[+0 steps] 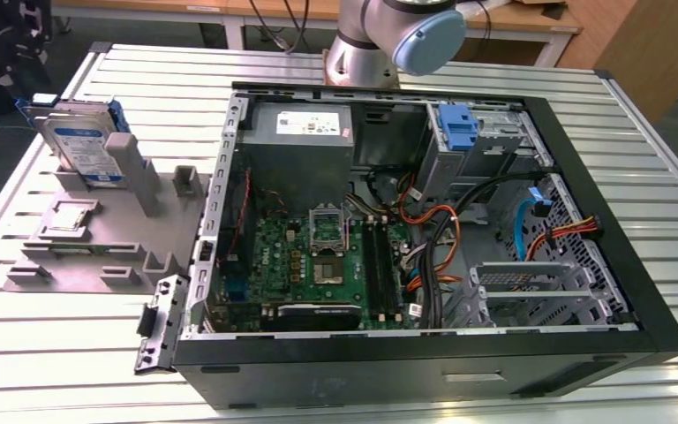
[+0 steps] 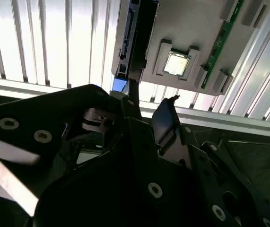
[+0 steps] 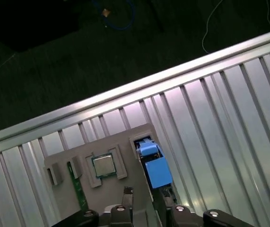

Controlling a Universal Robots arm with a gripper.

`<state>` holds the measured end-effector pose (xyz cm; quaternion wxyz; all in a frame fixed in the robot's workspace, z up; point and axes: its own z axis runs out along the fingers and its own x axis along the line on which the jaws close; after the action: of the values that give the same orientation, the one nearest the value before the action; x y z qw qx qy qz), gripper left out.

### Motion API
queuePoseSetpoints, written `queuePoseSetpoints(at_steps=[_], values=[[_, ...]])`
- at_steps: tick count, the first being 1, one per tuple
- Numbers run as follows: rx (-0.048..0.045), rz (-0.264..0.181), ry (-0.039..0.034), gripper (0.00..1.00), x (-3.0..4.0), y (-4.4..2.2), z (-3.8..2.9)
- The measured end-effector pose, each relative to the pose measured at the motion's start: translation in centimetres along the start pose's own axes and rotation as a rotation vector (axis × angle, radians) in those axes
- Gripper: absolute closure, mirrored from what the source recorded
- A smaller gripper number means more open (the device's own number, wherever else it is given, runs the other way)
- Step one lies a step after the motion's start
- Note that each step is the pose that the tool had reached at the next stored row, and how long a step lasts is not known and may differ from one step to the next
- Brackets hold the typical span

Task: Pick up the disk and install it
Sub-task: 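Pick up the disk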

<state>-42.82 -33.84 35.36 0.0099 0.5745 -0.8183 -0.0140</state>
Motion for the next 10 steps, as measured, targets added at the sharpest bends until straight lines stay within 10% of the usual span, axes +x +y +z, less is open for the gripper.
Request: queuePoseSetpoints(at_steps=[5, 10], values=[[0.0002, -0.059, 0.0014, 0.47, 0.02, 0.06, 0.61], [0.0045, -0.075, 0.0002, 0.47, 0.13, 0.33, 1.24]])
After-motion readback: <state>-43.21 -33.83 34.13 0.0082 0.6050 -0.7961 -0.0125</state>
